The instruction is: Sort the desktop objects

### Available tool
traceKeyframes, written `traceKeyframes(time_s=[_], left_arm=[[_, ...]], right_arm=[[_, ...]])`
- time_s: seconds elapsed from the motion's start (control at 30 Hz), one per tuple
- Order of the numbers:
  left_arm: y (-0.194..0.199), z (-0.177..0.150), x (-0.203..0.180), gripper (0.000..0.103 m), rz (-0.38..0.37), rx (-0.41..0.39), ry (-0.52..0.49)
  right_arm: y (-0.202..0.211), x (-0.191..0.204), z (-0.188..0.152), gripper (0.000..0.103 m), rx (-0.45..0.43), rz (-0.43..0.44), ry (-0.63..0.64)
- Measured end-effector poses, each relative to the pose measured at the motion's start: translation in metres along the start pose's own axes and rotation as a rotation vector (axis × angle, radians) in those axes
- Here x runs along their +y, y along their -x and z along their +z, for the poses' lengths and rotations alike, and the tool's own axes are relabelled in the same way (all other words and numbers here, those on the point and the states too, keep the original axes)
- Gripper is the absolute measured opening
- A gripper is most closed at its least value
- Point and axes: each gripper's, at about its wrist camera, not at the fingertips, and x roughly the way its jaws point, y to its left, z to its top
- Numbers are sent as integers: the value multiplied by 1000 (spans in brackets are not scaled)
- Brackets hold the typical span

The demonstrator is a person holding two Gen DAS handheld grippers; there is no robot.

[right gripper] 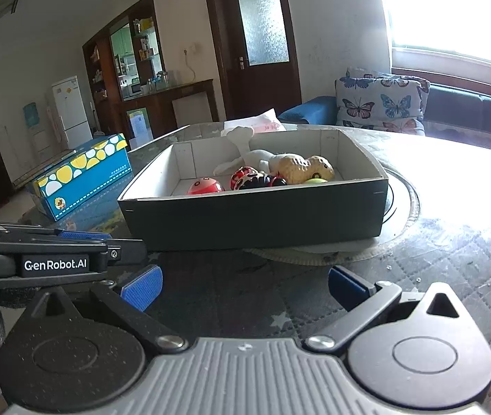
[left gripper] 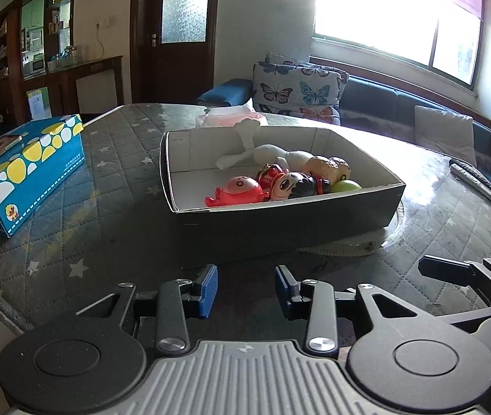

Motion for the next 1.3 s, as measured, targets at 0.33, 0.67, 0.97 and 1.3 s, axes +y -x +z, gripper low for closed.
traceKeyframes(time_s=[0.33, 0.67, 0.97, 1.3], left_arm=[[-7, -1, 2, 39, 41, -2, -7], [-17, -2, 3, 39, 67, 6, -15], [-24, 0, 3, 39, 89, 14, -30], [-33, 2, 4, 39, 97, 35, -36]], right_arm=[[-6, -5, -1, 103, 13, -17, -9], [-18, -9, -2, 103, 32, -25, -9], [-28, -10, -1, 103, 45, -24, -7], [-35, -12, 4, 103, 49, -20, -14]])
